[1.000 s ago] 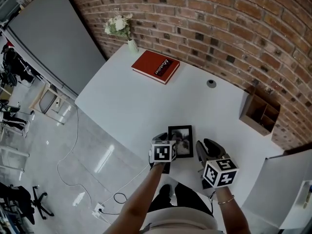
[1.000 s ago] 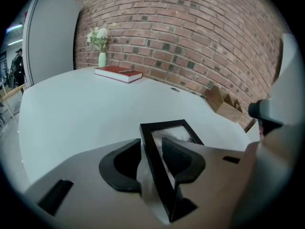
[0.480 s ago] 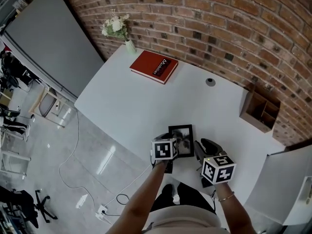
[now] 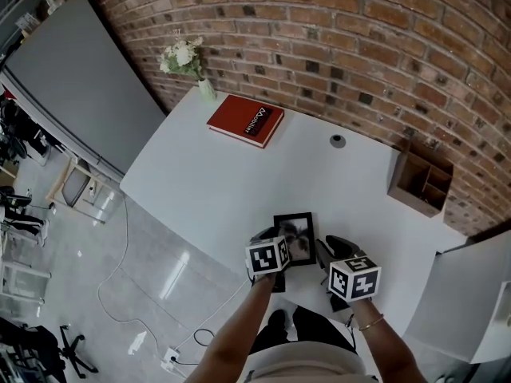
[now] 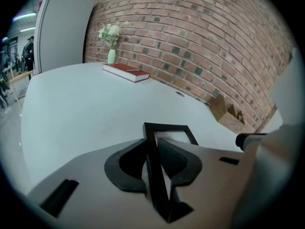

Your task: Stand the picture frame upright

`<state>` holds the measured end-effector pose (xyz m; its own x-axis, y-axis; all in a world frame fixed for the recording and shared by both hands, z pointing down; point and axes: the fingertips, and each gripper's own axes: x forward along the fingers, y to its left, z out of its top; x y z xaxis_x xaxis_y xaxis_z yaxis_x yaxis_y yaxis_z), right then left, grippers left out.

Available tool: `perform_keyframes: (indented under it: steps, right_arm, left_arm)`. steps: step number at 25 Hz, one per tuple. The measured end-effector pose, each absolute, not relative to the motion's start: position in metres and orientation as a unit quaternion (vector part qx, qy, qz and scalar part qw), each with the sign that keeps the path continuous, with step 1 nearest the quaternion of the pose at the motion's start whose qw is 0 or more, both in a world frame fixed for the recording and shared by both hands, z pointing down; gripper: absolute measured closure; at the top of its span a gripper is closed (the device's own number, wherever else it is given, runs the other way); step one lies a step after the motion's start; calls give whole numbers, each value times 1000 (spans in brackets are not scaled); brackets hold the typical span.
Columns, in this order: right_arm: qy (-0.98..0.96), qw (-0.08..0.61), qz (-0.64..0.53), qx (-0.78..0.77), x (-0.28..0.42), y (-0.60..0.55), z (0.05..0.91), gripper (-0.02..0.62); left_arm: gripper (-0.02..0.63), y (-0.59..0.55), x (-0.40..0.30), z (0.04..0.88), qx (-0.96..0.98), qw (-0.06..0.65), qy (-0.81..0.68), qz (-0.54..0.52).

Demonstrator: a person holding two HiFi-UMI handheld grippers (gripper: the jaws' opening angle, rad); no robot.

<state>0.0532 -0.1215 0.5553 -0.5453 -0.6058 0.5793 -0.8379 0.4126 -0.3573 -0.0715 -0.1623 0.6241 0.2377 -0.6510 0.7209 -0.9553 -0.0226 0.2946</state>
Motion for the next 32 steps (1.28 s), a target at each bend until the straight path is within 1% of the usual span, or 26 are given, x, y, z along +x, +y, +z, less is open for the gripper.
perform_keyframes:
  steps: [10,13,18,25,32]
  right_arm:
    - [-817,211,335,419,41,-122,575,491]
    - [-813,211,350,415,39,-123,583,489]
    - [-808,207,378,402,34,-126,593,460]
    - [-810,200,412,366,20,-122,600,459]
    - [-821,192,388,371,24,-123,589,460]
  left_arm:
    - [543,-154,-67,610,710,358,-586,156]
    - [543,-151,-69,605,715,353,-587,138]
    - [543,-147,-72,599,721,352,-586,113]
    - [543,-146,-75,585,732,350,-578,90]
    - [541,-149,-69,571,748,333,-567,95]
